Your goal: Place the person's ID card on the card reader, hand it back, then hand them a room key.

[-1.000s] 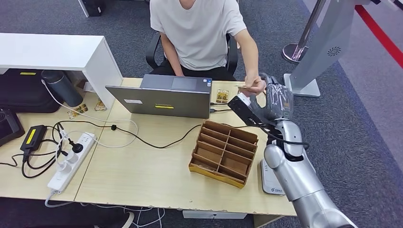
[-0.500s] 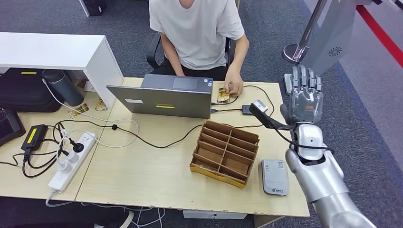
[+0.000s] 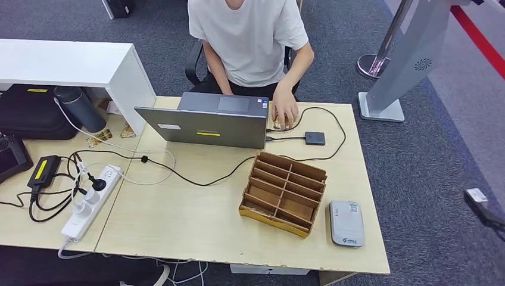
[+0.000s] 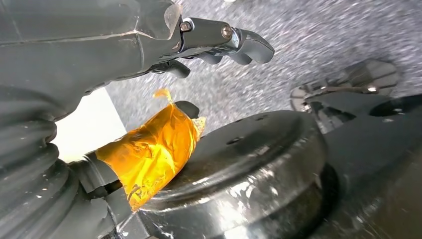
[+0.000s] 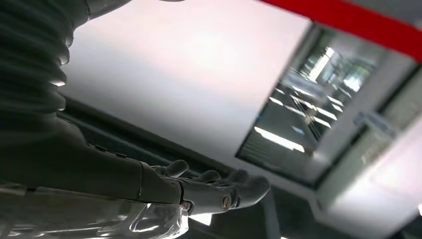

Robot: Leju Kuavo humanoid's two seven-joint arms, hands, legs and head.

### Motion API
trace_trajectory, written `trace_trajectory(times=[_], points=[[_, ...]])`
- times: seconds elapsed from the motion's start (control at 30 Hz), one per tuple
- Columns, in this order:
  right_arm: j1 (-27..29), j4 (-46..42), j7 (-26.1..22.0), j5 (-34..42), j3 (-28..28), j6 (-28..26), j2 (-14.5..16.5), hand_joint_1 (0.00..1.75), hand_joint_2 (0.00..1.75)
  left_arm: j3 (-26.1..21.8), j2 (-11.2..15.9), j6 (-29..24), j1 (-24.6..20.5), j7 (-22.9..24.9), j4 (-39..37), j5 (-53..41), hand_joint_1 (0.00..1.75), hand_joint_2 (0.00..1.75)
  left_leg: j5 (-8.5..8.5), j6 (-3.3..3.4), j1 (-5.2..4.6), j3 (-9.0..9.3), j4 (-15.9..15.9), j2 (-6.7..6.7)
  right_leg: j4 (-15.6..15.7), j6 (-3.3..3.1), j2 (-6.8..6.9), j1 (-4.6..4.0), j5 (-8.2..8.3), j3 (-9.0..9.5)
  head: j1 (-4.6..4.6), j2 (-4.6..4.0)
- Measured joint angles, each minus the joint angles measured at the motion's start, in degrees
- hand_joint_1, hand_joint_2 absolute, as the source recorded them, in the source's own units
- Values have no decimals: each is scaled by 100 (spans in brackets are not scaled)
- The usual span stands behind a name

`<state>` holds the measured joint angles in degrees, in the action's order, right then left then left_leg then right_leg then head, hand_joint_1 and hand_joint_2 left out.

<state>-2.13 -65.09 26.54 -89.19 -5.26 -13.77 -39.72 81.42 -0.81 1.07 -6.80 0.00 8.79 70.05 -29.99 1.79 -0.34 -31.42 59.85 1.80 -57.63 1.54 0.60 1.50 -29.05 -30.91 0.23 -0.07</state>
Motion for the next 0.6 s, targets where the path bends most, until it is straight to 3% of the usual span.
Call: trace_trajectory(times=[0.1,0.2,0.33,0.6], points=[[680,62,-193,1,-783,950,64,0,175,-33,15,52,14,107,-1,-11,0,175,-1,-1,1,2,-5,-2,0,2,-2,-1,-4,-3,1,0],[1201,276,-450,-1,-1606,1603,388,0,175,-33,28,63,31,178,-2,-16,0,175,0,-2,3,4,-9,-1,0,4,1,-2,-9,-1,2,0],[1375,1140,-717,1,-2415,1522,951,0,175,-33,30,-7,54,165,-2,17,0,175,-1,-3,5,12,-15,-24,-1,3,-26,-2,-9,-3,0,0],[894,3583,-1176,211,-3417,1050,1832,0,175,-60,-91,-460,98,155,-2,156,0,175,-1,-4,10,23,-16,-47,-2,1,-49,-4,-7,4,3,0]])
